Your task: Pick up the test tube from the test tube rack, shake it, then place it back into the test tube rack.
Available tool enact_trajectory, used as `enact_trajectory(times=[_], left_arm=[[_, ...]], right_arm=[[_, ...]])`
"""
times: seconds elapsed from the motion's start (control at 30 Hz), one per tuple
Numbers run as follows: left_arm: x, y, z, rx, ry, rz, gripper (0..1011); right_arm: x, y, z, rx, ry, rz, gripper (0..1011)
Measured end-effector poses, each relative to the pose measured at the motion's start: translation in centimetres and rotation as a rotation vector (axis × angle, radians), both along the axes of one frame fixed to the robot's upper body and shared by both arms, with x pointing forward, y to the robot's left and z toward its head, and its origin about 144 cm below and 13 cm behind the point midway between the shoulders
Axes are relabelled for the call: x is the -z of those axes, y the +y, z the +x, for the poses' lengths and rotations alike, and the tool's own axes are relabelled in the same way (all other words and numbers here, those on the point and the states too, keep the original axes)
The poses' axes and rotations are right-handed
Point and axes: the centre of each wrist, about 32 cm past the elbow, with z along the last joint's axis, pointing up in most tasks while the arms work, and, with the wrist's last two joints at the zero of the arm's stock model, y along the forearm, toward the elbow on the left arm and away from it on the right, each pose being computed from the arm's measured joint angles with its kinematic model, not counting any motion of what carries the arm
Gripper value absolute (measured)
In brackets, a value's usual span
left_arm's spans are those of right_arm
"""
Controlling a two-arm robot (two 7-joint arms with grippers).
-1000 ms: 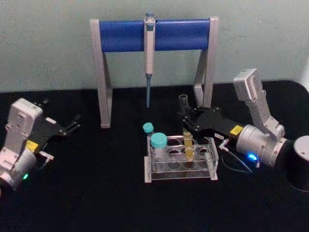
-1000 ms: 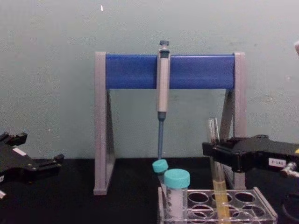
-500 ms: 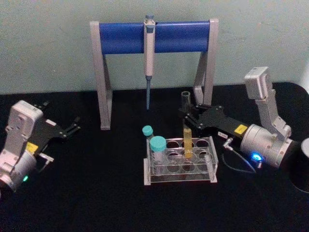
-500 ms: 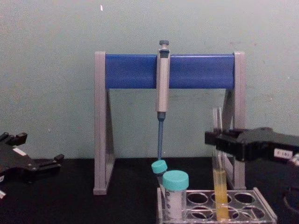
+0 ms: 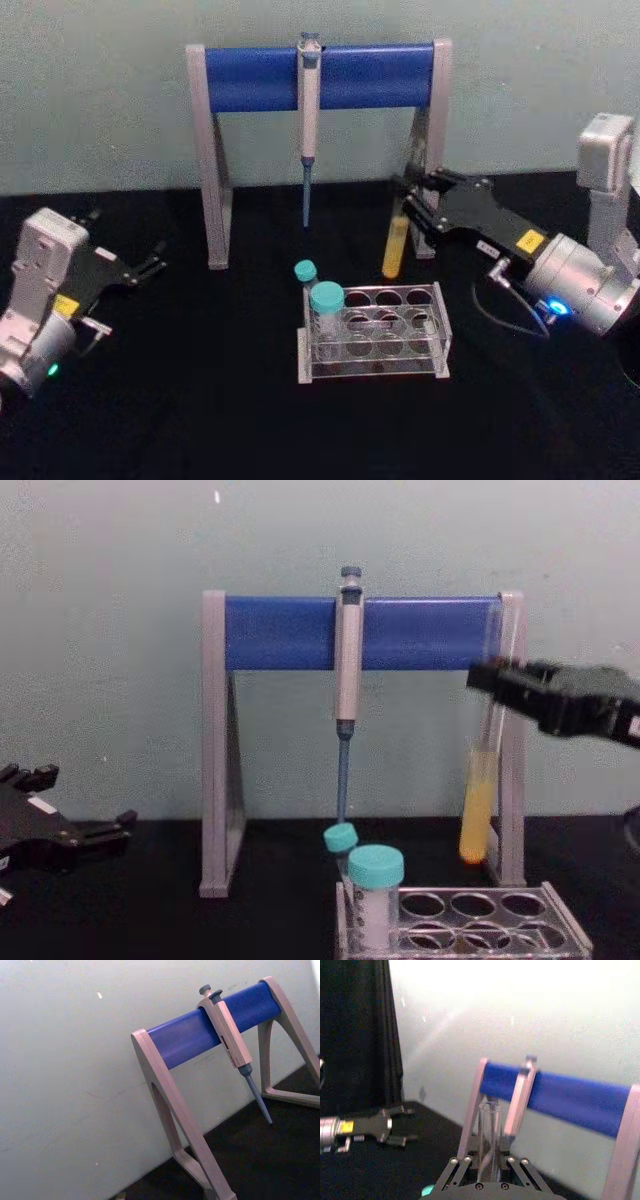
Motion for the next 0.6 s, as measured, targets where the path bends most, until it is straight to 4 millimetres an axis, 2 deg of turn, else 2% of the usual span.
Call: enact_trajectory(times=[0.2, 0.6], left_arm=[[0.00, 0.00, 0.00, 0.000, 0.000, 0.000, 1002], [0.00, 0.00, 0.00, 0.000, 0.000, 0.000, 1001]], right_arm=[[0.33, -0.07, 0.06, 0.013, -0.097, 0.047, 235], [0.65, 0.09, 0.23, 0.022, -0.135, 0.050, 235]])
